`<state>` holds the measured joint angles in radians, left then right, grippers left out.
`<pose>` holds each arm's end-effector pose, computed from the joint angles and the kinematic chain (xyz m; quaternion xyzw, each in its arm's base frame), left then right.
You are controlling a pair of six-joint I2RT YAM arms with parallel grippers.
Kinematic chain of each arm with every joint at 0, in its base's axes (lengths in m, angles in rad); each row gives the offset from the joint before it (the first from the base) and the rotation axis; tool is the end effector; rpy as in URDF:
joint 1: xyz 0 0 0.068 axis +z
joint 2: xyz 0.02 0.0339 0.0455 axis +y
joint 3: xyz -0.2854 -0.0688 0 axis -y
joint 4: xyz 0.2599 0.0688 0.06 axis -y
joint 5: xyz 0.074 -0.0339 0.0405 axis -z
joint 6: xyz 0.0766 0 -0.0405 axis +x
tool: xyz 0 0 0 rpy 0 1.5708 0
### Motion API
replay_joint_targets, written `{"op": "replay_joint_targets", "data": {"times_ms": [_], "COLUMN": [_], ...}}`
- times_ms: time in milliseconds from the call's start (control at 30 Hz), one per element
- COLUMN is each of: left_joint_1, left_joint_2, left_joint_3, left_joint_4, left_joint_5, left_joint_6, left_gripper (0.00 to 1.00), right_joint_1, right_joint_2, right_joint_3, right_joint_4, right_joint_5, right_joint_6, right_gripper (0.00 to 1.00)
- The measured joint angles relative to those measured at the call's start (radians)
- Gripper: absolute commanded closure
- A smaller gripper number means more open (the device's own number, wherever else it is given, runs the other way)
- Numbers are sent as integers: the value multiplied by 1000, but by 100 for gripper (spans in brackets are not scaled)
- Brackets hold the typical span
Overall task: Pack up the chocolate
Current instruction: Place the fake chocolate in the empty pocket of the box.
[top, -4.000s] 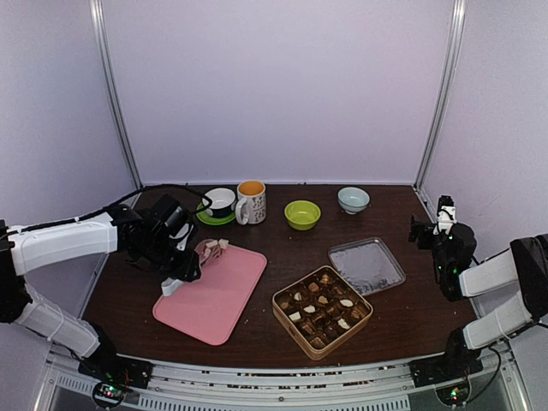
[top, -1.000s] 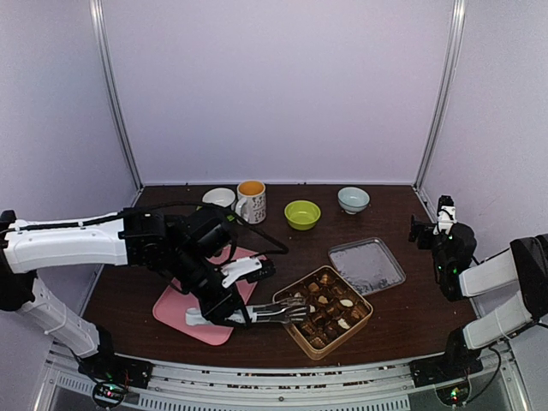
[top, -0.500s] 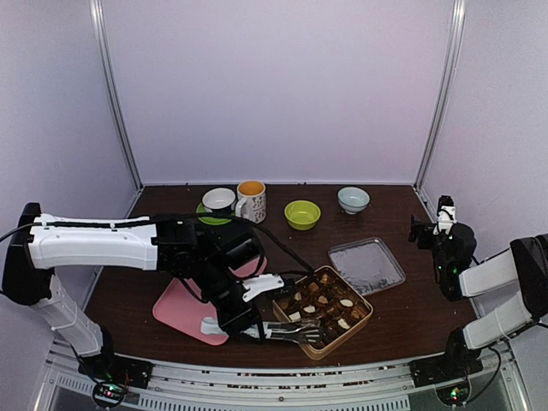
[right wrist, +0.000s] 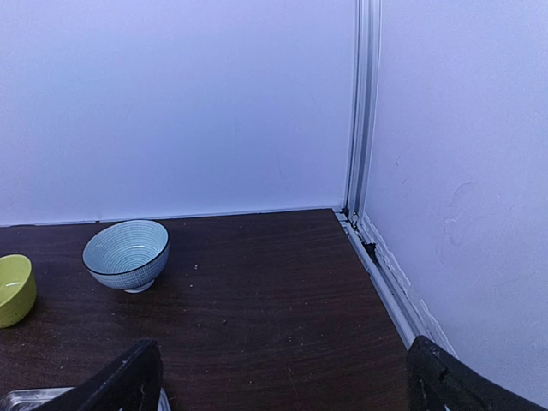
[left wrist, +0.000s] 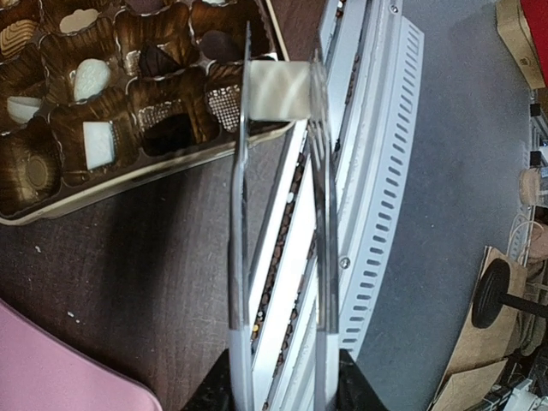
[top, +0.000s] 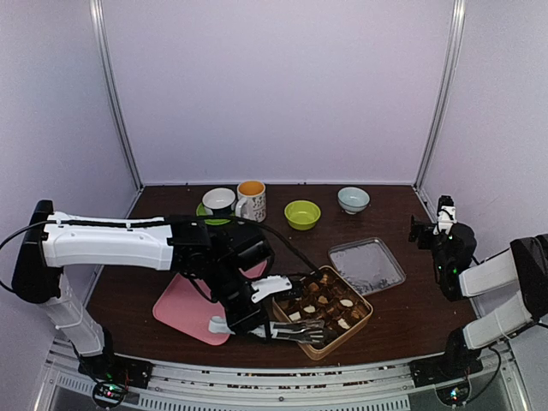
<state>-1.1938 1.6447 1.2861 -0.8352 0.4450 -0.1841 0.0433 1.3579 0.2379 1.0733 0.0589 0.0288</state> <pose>0.1012 -0.3452 0.2300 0.4996 0.8186 -0.2835 0.0033 0.2772 0.0075 0.1776 0.0151 0.7232 0.0036 0.6904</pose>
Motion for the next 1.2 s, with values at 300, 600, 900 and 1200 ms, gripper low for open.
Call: {"op": "replay_joint_targets", "data": {"times_ms": [300, 600, 900, 1200], "left_joint_1": [0, 0, 0, 0], "left_joint_2": [18, 39, 56, 56], "left_joint_3": [2, 2, 3, 8], "left_joint_4": [0, 6, 10, 19], "left_joint_5": [-22, -24, -39, -65], "left_joint_6": [8, 31, 44, 49], "left_gripper": [75, 71, 60, 59], "right_joint_1": [0, 0, 0, 0], "right_joint_2": [0, 0, 0, 0], "right_joint_3": [0, 0, 0, 0], "right_joint_4": [0, 0, 0, 0], "right_joint_5": [0, 0, 0, 0], "right_joint_6": [0, 0, 0, 0], "right_gripper": [0, 0, 0, 0]}}
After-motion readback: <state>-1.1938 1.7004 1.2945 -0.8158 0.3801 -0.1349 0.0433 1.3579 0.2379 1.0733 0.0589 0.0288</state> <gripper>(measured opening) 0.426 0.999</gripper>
